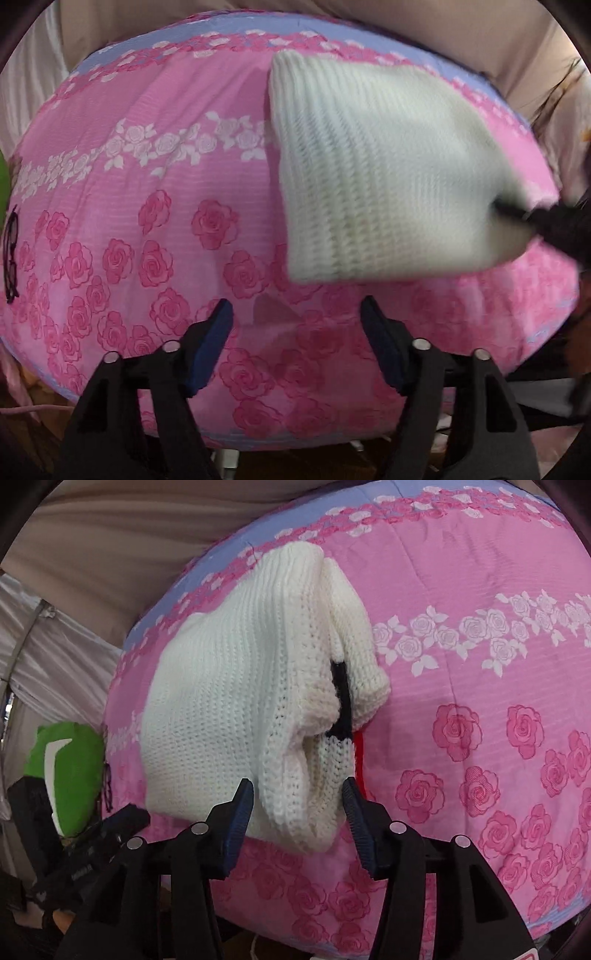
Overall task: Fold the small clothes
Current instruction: 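Lower the sweater bundle onto the bedspread and open both grippers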
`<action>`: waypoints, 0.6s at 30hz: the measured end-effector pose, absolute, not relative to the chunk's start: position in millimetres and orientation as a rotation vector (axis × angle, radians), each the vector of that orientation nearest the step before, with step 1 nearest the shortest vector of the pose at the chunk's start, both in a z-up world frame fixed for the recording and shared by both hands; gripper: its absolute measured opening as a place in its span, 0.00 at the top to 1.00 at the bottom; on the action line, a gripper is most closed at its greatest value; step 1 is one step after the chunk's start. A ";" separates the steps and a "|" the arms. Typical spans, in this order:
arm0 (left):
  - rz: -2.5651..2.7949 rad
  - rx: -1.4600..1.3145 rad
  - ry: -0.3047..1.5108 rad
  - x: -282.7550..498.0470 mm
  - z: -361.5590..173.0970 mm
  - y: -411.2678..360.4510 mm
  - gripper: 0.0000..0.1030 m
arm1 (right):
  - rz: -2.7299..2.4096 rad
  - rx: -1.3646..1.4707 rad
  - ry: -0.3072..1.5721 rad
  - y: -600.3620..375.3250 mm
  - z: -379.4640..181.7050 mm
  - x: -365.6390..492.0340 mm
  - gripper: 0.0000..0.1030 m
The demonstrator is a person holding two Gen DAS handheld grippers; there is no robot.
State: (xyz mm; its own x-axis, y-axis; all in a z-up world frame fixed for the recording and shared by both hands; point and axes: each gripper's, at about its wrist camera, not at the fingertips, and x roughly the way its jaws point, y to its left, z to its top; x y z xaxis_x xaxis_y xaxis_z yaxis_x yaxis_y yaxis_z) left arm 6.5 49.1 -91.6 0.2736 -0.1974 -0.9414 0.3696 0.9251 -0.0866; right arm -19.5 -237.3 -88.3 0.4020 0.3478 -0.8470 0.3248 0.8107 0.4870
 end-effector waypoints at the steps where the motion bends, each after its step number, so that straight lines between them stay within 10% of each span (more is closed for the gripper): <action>1: -0.354 0.140 1.241 12.1 -92.9 49.2 0.47 | 0.032 0.679 1.166 -239.0 -81.8 -12.6 0.90; 7: -0.273 0.040 1.221 33.2 -83.4 49.5 0.46 | 0.105 0.517 0.869 -235.8 30.3 -1.7 0.92; 13: -0.217 0.103 1.270 25.3 -92.3 44.2 0.45 | -0.035 0.566 1.180 -255.8 -100.0 -11.4 0.90; 18: -0.252 0.156 1.209 5.7 -62.9 40.6 0.45 | -0.085 0.485 1.107 -249.6 -48.2 -37.8 0.80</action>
State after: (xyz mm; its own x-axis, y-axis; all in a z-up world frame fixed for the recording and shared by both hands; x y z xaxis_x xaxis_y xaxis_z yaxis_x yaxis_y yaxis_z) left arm 5.7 40.6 -62.9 0.3314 -0.1087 -0.9372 0.2747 0.9614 -0.0144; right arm -37.8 -249.6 -48.2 0.4557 0.1711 -0.8735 0.3032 0.8928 0.3331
